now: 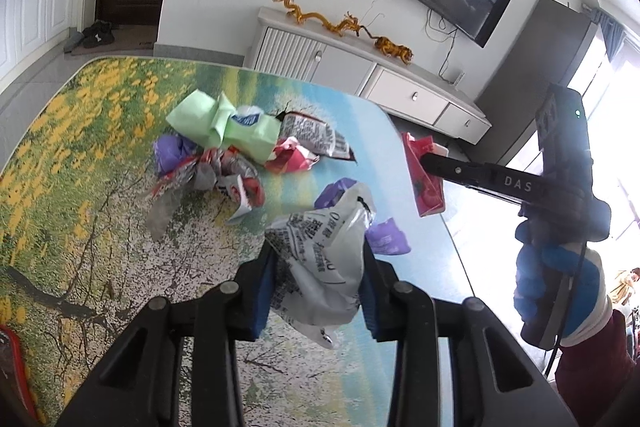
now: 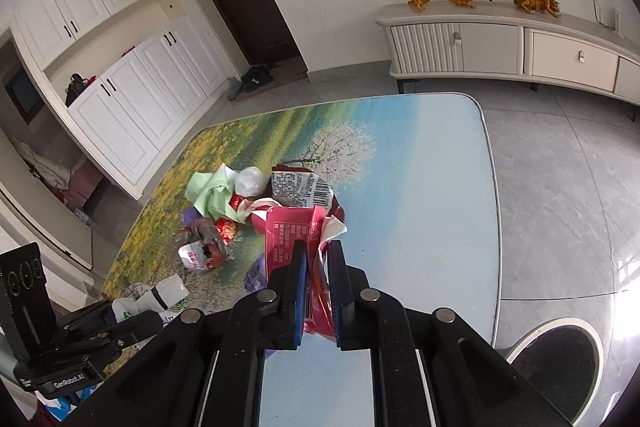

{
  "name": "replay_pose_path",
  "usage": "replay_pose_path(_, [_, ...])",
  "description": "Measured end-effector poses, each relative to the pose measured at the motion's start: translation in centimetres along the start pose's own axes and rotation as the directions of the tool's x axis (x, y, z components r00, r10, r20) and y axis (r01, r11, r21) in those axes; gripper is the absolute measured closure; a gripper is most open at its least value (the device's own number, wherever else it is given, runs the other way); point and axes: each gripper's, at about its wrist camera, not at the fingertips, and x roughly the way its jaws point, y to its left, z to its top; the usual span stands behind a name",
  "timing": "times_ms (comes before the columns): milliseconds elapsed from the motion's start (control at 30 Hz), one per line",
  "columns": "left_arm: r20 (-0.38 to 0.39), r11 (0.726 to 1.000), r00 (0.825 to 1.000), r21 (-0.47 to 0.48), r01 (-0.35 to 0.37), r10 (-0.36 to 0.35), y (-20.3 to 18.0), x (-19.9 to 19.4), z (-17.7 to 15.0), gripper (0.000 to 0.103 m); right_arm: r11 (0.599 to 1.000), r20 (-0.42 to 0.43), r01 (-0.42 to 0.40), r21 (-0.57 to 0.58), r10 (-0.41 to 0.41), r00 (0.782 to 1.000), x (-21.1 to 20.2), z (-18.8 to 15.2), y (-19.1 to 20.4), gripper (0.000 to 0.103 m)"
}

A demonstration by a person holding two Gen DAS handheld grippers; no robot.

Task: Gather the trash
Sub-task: 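Lift the white plastic bag with the left tool while the right tool lifts the pink wrapper, then carry both items over the white bin and open both tools to drop them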

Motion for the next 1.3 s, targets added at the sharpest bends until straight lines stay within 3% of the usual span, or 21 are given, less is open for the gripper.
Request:
replay_pose_path(300, [0.028,0.998,1.0,0.061,0.006,-0.007,-3.2,-1.1,0.5,0.069,0.999,0.052,-0.036,0.003,0.036,0.998,-3.1,-0.5,0.2,0.093])
replay_pose_path(533, [0.025,0.99,0.999,0.137,0.04,-0.044,-7.2,-0.8,1.4,0.069,0.997,0.116,-0.043,0.068,0.035,0.993,-6.4,-1.4,-1.8,0.093])
replay_pose_path(833, [-0.044,0.954,0.993,0.275,0.121,-0.113,-15.2,2.4,2.4,0.069,0.973,0.204,0.067,0.219,-0.113,0.972,-12.5,-4.2,-7.6,0.093])
replay_pose_path(1067, [-0.15,0.906,0.976,0.371,0.205,-0.159,-22.5,7.3,2.4,0.069,0.899,0.22,0.202,0.388,-0.303,0.927,-17.2,-7.7,-14.2,0.093])
replay_pose_path(1300, [-0.289,0.867,0.944,0.416,0.276,-0.161,-28.8,14.3,0.3,0.068,0.788,0.12,0.288,0.545,-0.413,0.903,-17.9,-11.7,-20.8,0.093])
